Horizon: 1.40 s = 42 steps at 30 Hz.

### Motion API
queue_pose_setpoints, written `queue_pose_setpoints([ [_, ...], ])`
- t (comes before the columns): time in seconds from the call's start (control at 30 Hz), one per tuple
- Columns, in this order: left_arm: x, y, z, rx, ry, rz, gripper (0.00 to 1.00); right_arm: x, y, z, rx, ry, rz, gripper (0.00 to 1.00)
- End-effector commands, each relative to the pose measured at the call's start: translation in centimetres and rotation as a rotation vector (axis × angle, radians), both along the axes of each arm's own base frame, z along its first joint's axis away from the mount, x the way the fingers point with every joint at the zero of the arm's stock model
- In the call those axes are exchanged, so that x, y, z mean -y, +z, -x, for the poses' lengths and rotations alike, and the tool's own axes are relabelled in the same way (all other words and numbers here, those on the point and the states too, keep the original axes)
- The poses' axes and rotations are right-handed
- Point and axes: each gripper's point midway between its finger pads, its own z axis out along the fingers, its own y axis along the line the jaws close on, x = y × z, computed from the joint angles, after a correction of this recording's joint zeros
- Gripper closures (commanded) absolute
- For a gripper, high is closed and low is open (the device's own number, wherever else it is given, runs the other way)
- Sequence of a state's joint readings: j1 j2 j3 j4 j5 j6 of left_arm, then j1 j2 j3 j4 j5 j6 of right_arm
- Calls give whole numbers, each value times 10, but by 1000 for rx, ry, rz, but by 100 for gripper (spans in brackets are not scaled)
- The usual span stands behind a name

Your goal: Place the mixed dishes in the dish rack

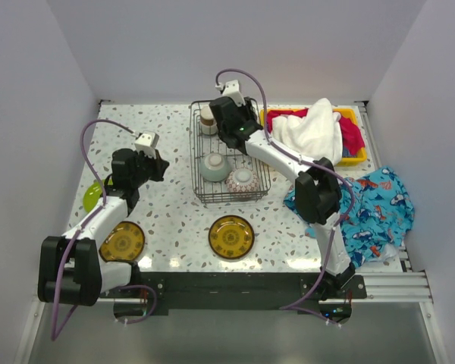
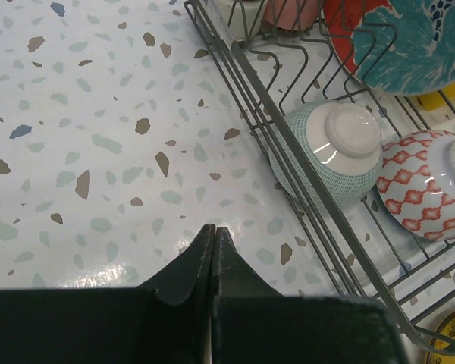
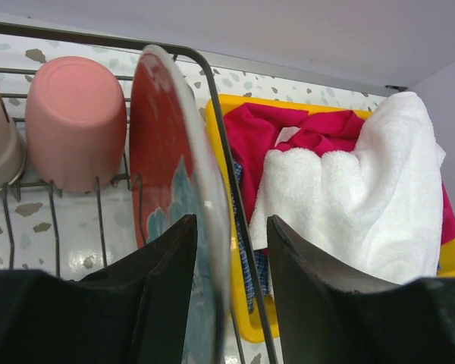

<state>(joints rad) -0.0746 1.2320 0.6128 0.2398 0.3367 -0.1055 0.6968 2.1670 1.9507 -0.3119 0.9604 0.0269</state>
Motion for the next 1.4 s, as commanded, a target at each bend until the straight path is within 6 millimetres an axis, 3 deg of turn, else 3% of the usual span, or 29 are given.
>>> queue_pose_setpoints([
  [0.0, 3, 14, -2, 35, -3, 16, 100, 20, 46, 11, 74, -48, -73, 51],
  [0.1, 3, 15, -2, 33, -3, 15, 100, 16, 57, 15, 85, -30, -93, 50],
  [0.3, 10, 13, 1, 0, -55, 9, 80, 6, 101, 28, 112, 48, -193, 43],
  [0.37, 22, 10, 8, -31, -149, 9, 73, 7, 112, 36, 100, 61, -221, 41],
  [0.43, 39, 9, 23, -70, -292, 29, 69, 12, 110, 44, 63, 63, -208, 38],
  [0.47, 45, 8, 30, -78, -352, 27, 68, 11, 99, 48, 29, 85, -204, 37],
  [0.53, 60, 4, 56, -111, -510, 51, 67, 14, 106, 59, 22, 156, -220, 35],
  [0.57, 63, 7, 64, -103, -549, 54, 66, 5, 73, 68, -69, 248, -214, 34],
  [0.6, 69, 10, 75, -96, -614, 77, 66, 11, 85, 78, -60, 303, -254, 31],
  [0.63, 71, 8, 86, -93, -665, 59, 64, 9, 82, 83, -70, 350, -281, 29],
  [0.67, 73, 12, 93, -78, -700, 53, 63, 1, 52, 101, -160, 455, -312, 28],
  [0.7, 74, 16, 99, -66, -732, 57, 63, 9, 65, 112, -139, 498, -356, 27],
  [0.73, 74, 11, 108, -85, -761, 44, 63, 10, 63, 122, -152, 535, -387, 26],
  [0.77, 74, 11, 113, -90, -784, 38, 63, 11, 40, 136, -224, 580, -406, 25],
  [0.83, 75, 8, 126, -115, -839, 43, 62, 6, 34, 165, -312, 699, -476, 26],
  [0.97, 80, 15, 129, -74, -860, 77, 61, -1, 0, 202, -501, 780, -572, 27],
  [1.0, 84, 9, 137, -90, -871, 119, 61, -4, -3, 210, -531, 821, -609, 27],
  [1.03, 87, 14, 133, -93, -847, 158, 60, -14, 8, 222, -530, 924, -661, 27],
  [1.17, 95, 1, 145, -251, -765, 301, 59, -4, -17, 244, -637, 874, -717, 25],
  [1.2, 98, -11, 153, -322, -725, 327, 59, 0, -20, 247, -652, 854, -730, 25],
  [1.27, 102, -11, 151, -307, -685, 342, 59, 4, -33, 261, -699, 821, -782, 26],
  [1.37, 109, -36, 156, -446, -590, 389, 58, 5, -47, 275, -763, 780, -839, 27],
])
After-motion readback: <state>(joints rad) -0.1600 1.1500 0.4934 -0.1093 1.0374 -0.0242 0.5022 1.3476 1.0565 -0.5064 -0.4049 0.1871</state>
